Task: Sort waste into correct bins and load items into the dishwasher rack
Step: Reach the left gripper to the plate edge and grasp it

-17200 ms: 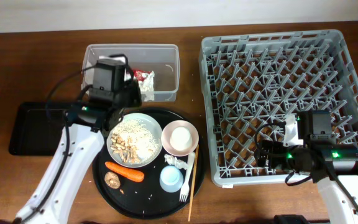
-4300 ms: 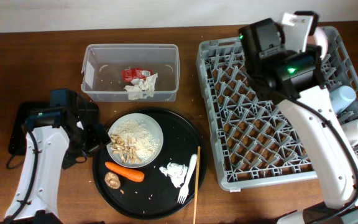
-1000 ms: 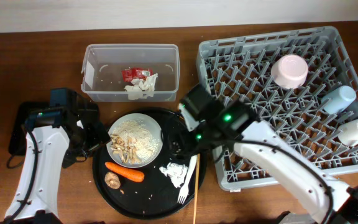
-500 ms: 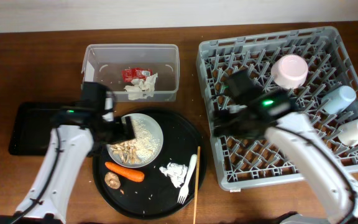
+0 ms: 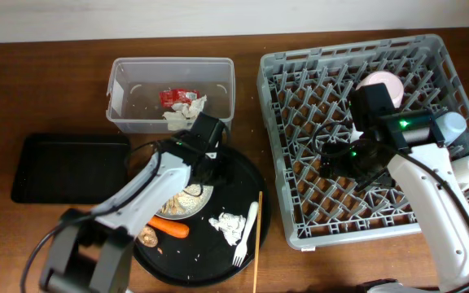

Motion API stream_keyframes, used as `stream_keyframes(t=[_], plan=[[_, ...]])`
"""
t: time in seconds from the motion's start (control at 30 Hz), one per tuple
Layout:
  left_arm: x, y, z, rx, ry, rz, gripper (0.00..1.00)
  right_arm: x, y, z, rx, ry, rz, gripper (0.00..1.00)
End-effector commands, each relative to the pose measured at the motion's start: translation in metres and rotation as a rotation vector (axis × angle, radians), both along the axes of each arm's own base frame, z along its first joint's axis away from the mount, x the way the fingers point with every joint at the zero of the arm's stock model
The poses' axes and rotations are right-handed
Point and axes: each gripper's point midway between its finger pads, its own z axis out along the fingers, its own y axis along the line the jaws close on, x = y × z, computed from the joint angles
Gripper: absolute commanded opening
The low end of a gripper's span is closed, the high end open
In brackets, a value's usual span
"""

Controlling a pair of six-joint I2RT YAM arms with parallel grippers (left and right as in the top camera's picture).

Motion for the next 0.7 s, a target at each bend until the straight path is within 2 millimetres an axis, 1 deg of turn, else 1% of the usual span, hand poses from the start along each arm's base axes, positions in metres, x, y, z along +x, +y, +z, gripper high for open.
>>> stream_keyframes(t=[0.0, 0.1, 0.23, 0.37, 0.4, 0.43, 0.47, 0.67], plan=[[0.007, -0.006, -0.017, -0.008, 0.007, 0.02, 0.77, 0.001, -0.002, 0.007, -0.002, -0.024, 0.0, 0.96], [0.013, -0.009, -0.029, -0.01, 0.003, 0.02, 0.76, 0.001, -0.002, 0.007, -0.001, -0.023, 0.001, 0.96], [0.011, -0.006, -0.04, 0.012, 0.029, 0.022, 0.73, 0.001, -0.002, 0.007, -0.002, -0.024, 0.001, 0.96], [0.005, -0.003, -0.044, 0.027, 0.056, 0.022, 0.56, 0.001, -0.002, 0.006, -0.002, -0.024, 0.0, 0.96], [0.004, -0.002, -0.045, 0.034, 0.062, 0.023, 0.42, 0.001, -0.002, 0.006, -0.002, -0.024, 0.0, 0.96], [0.002, 0.002, -0.046, 0.054, 0.066, 0.027, 0.33, 0.001, -0.002, 0.006, -0.002, -0.023, 0.0, 0.96], [0.002, 0.005, -0.046, 0.071, 0.067, 0.03, 0.3, 0.001, -0.002, 0.006, -0.002, -0.023, 0.0, 0.96], [-0.009, 0.02, -0.05, 0.142, 0.103, 0.039, 0.29, 0.001, -0.002, 0.006, -0.002, -0.023, 0.0, 0.96]])
